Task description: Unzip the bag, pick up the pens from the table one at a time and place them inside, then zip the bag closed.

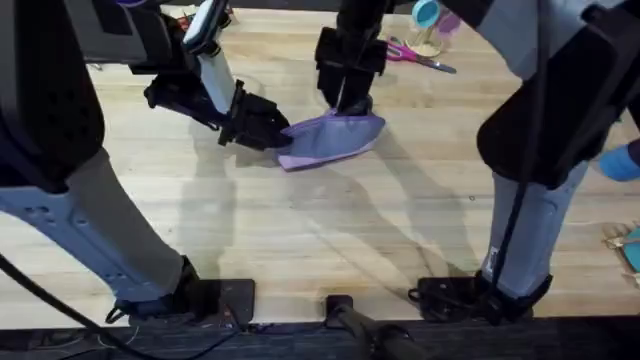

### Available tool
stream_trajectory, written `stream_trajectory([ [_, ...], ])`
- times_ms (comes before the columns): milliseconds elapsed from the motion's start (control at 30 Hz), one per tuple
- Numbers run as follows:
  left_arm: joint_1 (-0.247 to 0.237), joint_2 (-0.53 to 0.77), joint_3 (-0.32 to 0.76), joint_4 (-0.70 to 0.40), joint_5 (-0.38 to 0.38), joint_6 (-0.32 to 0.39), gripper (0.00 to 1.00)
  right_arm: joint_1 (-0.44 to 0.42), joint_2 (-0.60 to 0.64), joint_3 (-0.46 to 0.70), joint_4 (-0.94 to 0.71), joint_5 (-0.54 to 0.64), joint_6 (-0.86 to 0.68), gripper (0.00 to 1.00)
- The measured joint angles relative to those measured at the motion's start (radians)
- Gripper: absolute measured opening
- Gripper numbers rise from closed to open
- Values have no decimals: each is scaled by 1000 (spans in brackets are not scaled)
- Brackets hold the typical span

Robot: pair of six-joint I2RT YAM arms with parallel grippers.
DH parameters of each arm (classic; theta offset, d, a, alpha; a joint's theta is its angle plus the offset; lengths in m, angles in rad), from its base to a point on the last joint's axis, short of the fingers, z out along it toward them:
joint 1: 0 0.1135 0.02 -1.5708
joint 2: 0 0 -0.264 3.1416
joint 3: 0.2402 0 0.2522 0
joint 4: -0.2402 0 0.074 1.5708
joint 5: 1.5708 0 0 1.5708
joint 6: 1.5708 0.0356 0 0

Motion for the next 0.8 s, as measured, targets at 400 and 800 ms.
stream_trajectory([
  [400, 0, 0, 0, -1, 0, 0, 41, -131, 0, 0, -15, -19, -71, 31],
  [800, -10, 0, 0, 8, 14, 0, 42, -275, 0, 0, -15, -28, -86, 30],
])
